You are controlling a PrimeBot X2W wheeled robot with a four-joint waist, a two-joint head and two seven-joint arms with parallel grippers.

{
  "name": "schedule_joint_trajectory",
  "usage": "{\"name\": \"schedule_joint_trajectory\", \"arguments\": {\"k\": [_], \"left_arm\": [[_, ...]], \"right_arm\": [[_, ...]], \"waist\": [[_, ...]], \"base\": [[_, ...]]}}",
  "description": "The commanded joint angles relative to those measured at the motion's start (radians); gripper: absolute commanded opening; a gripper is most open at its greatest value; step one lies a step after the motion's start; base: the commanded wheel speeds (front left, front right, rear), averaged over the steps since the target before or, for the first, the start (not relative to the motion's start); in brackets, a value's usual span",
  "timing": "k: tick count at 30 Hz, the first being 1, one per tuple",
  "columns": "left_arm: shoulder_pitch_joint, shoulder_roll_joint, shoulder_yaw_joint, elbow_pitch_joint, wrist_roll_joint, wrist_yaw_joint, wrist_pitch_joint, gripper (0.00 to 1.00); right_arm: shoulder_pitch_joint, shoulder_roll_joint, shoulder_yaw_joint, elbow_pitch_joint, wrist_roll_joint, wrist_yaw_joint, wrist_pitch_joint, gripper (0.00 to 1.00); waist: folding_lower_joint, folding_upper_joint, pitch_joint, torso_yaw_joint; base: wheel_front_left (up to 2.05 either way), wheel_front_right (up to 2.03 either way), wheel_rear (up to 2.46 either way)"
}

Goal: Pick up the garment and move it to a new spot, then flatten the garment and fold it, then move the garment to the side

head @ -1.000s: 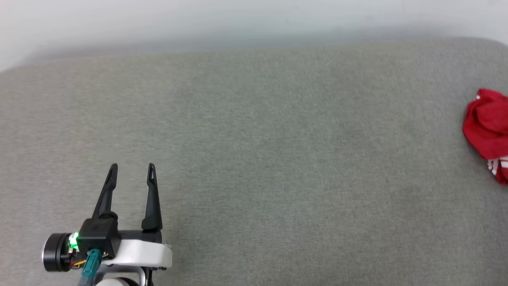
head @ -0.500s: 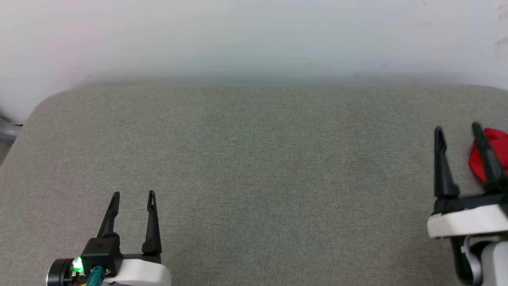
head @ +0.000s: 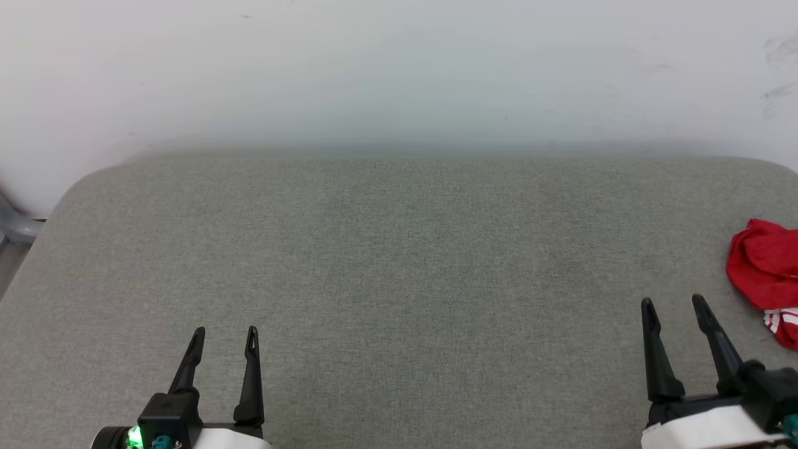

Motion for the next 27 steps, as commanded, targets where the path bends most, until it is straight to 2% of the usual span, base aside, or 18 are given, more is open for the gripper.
{"name": "schedule_joint_trajectory", "arguments": {"k": [1,11,24,25,27], "left_arm": [[0.009,0.000,-0.002,0.002,-0.003,-0.004,-0.002,1.00],[0.027,-0.002,-0.001,0.001,0.004,-0.017,-0.002,1.00],[0.031,-0.005,-0.008,0.014,0.003,-0.021,-0.002,1.00],[0.024,-0.004,-0.006,0.016,0.004,-0.020,0.000,0.00],[0.026,-0.006,-0.006,0.035,0.004,-0.020,0.001,0.00]], "right_arm": [[0.021,0.007,0.000,-0.006,0.001,-0.001,-0.001,1.00],[0.118,0.023,-0.017,-0.056,0.009,-0.001,-0.001,1.00],[0.127,0.027,-0.019,-0.069,0.013,-0.001,-0.001,1.00],[0.120,0.022,-0.019,-0.064,0.011,0.000,0.000,0.00],[0.122,0.022,-0.017,-0.045,0.011,0.000,0.001,0.00]], "waist": [[0.0001,-0.0001,-0.003,-0.002],[0.0001,-0.0001,-0.018,-0.009],[0.0001,-0.0001,-0.021,-0.006],[0.0001,-0.0001,-0.021,-0.006],[0.0001,-0.0001,-0.022,-0.006]], "base": [[0.00,0.00,0.00],[0.00,0.00,0.00],[0.00,0.00,0.00],[0.00,0.00,0.00],[0.00,0.00,0.00]]}}
